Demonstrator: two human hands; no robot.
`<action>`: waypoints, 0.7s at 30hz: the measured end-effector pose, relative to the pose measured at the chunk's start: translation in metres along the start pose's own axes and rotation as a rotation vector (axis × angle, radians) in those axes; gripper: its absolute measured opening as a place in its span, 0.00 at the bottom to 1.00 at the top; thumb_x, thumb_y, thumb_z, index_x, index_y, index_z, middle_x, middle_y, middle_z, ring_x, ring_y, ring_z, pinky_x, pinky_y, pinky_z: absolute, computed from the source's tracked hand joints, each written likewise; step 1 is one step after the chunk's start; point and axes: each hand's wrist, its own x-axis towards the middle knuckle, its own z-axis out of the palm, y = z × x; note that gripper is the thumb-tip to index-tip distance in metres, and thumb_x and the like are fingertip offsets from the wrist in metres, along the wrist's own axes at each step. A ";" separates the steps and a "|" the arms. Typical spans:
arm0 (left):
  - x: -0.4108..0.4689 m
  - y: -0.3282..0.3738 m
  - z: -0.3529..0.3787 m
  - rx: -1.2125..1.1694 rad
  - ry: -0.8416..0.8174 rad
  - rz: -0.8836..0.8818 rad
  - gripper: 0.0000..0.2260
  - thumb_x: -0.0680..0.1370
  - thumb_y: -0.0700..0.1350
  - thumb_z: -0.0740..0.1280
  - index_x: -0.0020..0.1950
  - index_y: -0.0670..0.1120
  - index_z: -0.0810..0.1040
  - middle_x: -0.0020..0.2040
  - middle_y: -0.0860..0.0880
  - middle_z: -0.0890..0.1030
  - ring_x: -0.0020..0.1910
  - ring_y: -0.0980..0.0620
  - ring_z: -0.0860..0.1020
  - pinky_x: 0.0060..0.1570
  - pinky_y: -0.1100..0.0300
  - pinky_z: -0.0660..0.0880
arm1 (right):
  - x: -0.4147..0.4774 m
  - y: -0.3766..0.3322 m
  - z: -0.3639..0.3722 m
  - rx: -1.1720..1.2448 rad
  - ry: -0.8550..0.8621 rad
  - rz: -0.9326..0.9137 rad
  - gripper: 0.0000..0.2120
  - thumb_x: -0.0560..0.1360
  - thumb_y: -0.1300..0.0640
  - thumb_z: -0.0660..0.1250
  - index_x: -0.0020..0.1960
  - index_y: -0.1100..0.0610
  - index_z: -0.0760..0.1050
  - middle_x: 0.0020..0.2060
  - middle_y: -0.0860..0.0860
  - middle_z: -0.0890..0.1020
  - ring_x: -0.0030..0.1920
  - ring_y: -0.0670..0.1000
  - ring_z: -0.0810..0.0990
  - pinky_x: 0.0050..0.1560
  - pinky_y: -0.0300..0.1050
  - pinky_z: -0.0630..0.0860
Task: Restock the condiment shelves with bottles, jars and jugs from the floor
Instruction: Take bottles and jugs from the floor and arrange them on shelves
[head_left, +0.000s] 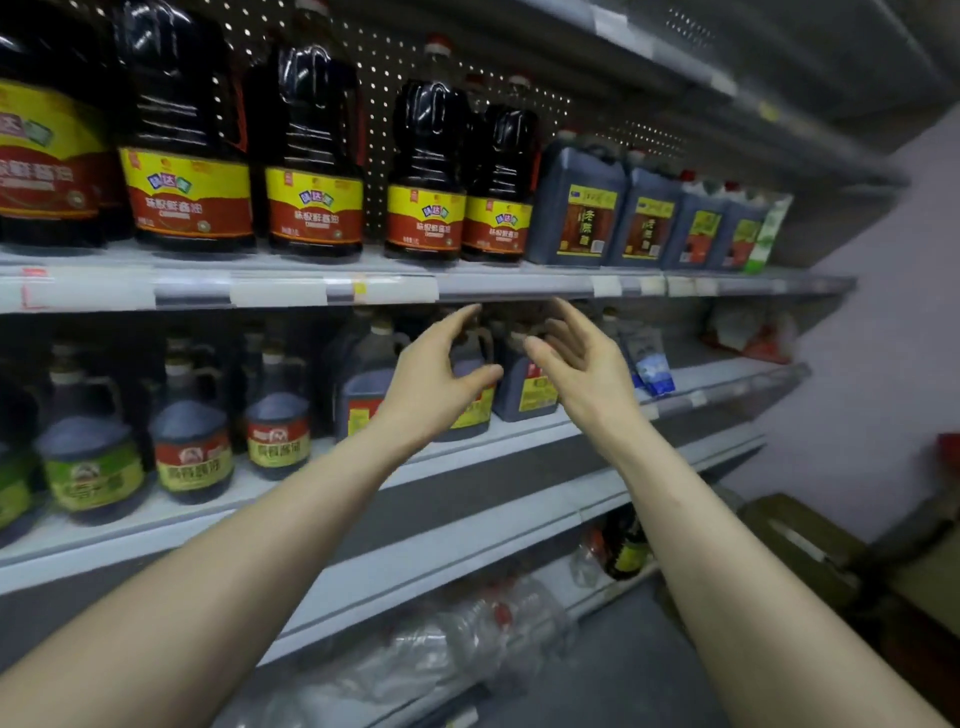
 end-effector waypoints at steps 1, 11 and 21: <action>-0.010 -0.002 0.007 -0.006 -0.026 -0.008 0.31 0.74 0.45 0.74 0.75 0.47 0.68 0.72 0.50 0.73 0.70 0.53 0.71 0.69 0.51 0.70 | -0.010 0.006 -0.004 -0.007 0.005 0.017 0.30 0.79 0.54 0.70 0.78 0.51 0.64 0.68 0.44 0.74 0.68 0.40 0.72 0.68 0.42 0.73; -0.115 -0.060 0.064 -0.129 -0.354 -0.210 0.34 0.73 0.47 0.76 0.77 0.49 0.65 0.68 0.51 0.75 0.66 0.56 0.74 0.66 0.54 0.73 | -0.130 0.091 0.001 -0.067 0.029 0.255 0.30 0.79 0.51 0.70 0.78 0.47 0.64 0.72 0.47 0.73 0.63 0.35 0.73 0.59 0.30 0.72; -0.194 -0.129 0.120 -0.229 -0.690 -0.388 0.36 0.72 0.39 0.77 0.76 0.43 0.64 0.67 0.46 0.76 0.65 0.51 0.76 0.67 0.56 0.72 | -0.239 0.178 0.023 -0.084 0.027 0.515 0.29 0.79 0.54 0.70 0.77 0.48 0.65 0.69 0.46 0.74 0.66 0.43 0.74 0.54 0.24 0.71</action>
